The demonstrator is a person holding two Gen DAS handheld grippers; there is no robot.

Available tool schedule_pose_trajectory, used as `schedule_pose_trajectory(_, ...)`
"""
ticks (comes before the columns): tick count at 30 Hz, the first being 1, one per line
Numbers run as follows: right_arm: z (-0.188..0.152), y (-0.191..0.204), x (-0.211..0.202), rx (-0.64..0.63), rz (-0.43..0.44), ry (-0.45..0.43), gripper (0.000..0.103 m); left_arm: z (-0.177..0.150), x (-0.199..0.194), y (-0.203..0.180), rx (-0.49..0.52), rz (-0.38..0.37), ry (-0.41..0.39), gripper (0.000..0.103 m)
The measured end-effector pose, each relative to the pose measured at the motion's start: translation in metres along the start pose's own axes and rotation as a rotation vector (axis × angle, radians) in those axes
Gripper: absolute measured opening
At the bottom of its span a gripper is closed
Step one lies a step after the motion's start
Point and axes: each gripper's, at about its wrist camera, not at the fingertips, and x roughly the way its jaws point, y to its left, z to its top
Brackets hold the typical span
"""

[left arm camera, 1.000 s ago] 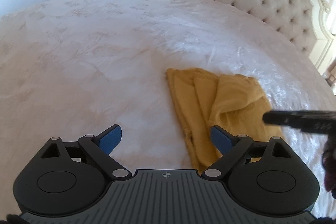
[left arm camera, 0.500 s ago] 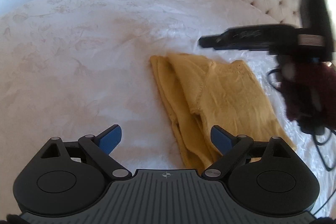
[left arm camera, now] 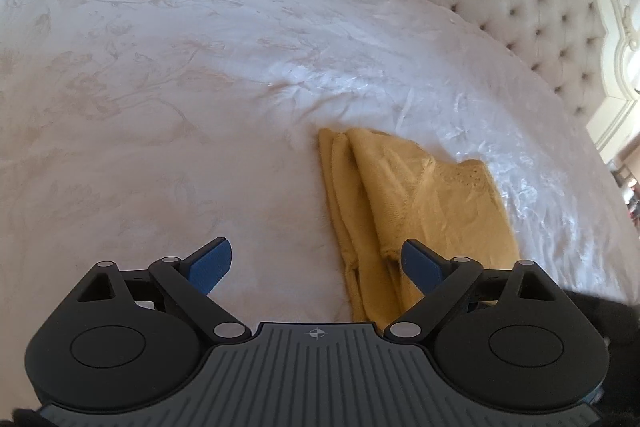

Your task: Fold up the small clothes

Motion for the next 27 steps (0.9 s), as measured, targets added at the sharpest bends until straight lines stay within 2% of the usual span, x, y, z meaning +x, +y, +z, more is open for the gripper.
schedule_pose_trajectory(5,-0.005,0.003,0.01,-0.046,-0.049,0.032,0.052,0.005,0.002,-0.006,-0.001,-0.026,0.014,0.093)
schedule_pose_trajectory(6,-0.005,0.001,0.012,-0.039,-0.058,0.043,0.047,0.006,0.003,-0.008,-0.002,-0.03,0.016,0.093)
schedule_pose_trajectory(8,-0.007,-0.002,0.016,-0.033,-0.067,0.067,0.03,0.009,0.005,-0.012,-0.002,-0.04,0.019,0.093)
schedule_pose_trajectory(9,-0.007,-0.004,0.018,-0.033,-0.069,0.079,0.008,0.01,0.006,-0.014,-0.002,-0.046,0.02,0.093)
schedule_pose_trajectory(11,-0.007,-0.01,0.013,-0.003,-0.072,0.056,0.009,0.013,0.009,-0.019,-0.005,-0.069,0.028,0.093)
schedule_pose_trajectory(15,-0.006,-0.036,-0.009,0.141,-0.125,-0.032,0.009,0.018,0.017,-0.033,0.002,-0.127,0.05,0.093)
schedule_pose_trajectory(18,-0.008,-0.052,-0.02,0.216,-0.136,-0.073,0.009,0.022,0.031,-0.045,-0.021,-0.198,0.092,0.093)
schedule_pose_trajectory(21,-0.01,-0.06,-0.025,0.233,-0.151,-0.083,0.009,0.022,0.051,-0.051,-0.068,-0.253,0.144,0.094)
schedule_pose_trajectory(27,-0.014,-0.058,-0.029,0.251,-0.137,-0.097,0.009,0.026,0.095,-0.054,-0.124,-0.283,0.232,0.094)
